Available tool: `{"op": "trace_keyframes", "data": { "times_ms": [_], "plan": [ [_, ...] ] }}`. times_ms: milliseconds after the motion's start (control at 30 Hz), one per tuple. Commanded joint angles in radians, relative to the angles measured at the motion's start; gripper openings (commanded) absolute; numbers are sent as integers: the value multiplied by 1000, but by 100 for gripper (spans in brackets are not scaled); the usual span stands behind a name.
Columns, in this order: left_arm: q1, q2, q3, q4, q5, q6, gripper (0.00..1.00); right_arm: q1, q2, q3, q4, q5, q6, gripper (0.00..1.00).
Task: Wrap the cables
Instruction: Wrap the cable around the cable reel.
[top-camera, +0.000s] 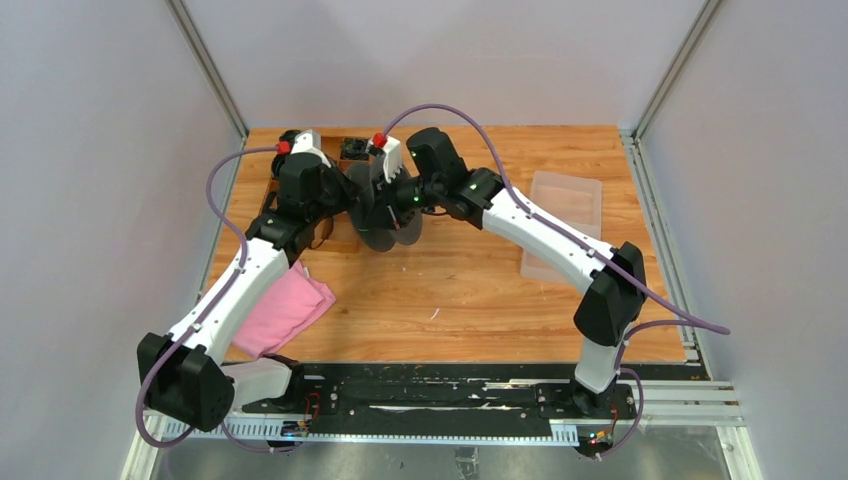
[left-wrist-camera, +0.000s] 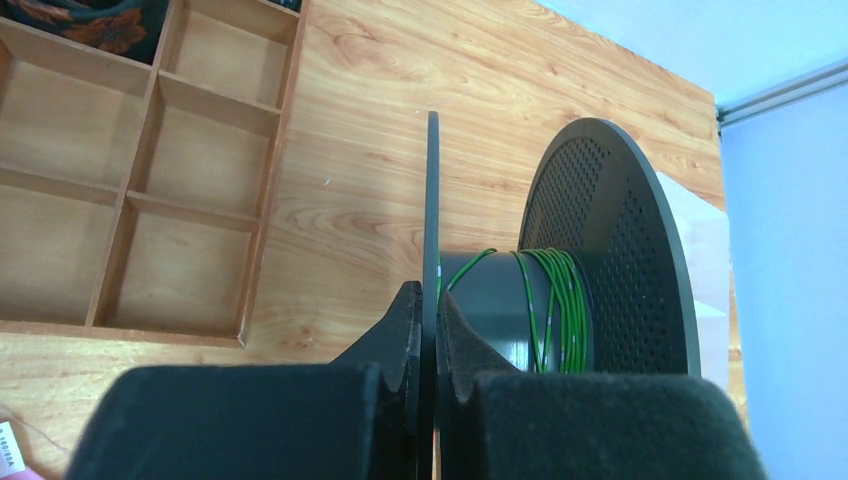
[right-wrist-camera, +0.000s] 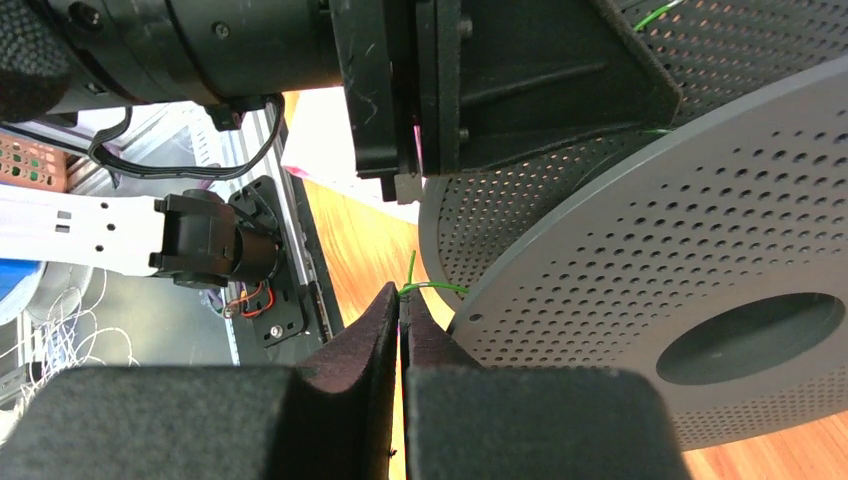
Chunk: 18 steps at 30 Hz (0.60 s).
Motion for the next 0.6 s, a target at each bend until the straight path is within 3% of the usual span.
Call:
{"op": "trace_keyframes", "data": {
  "times_ms": [0, 567],
  "plan": [
    [-8, -26, -12, 103, 4, 1, 0, 14, 20, 54, -23, 51, -5, 1],
    [23, 2, -16, 78, 93, -175, 0, 125, 14, 92, -101, 428, -264, 1]
  ]
}}
